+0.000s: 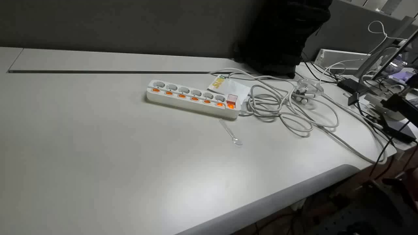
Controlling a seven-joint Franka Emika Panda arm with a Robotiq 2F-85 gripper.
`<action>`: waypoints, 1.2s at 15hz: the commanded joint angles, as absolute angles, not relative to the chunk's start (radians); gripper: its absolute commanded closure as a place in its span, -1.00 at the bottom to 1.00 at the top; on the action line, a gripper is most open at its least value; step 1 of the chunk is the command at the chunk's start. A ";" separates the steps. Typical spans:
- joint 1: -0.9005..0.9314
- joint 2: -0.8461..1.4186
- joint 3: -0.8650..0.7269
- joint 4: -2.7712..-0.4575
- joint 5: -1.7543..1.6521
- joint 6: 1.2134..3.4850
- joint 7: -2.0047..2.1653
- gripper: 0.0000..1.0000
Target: Turn on the fourth switch on the extension cable
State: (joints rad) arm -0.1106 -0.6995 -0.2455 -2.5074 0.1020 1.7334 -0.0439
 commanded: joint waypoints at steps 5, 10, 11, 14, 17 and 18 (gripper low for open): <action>-0.134 -0.695 -0.227 -2.505 0.114 1.730 -0.057 -1.00; -0.134 -0.695 -0.227 -2.505 0.114 1.730 -0.057 -1.00; -0.134 -0.695 -0.227 -2.505 0.114 1.730 -0.057 -1.00; -0.142 -0.678 -0.215 -2.512 0.104 1.803 -0.045 -1.00; -0.138 -0.622 -0.202 -2.511 0.111 1.964 -0.045 -1.00; -0.132 -0.592 -0.197 -2.509 0.115 2.025 -0.046 -1.00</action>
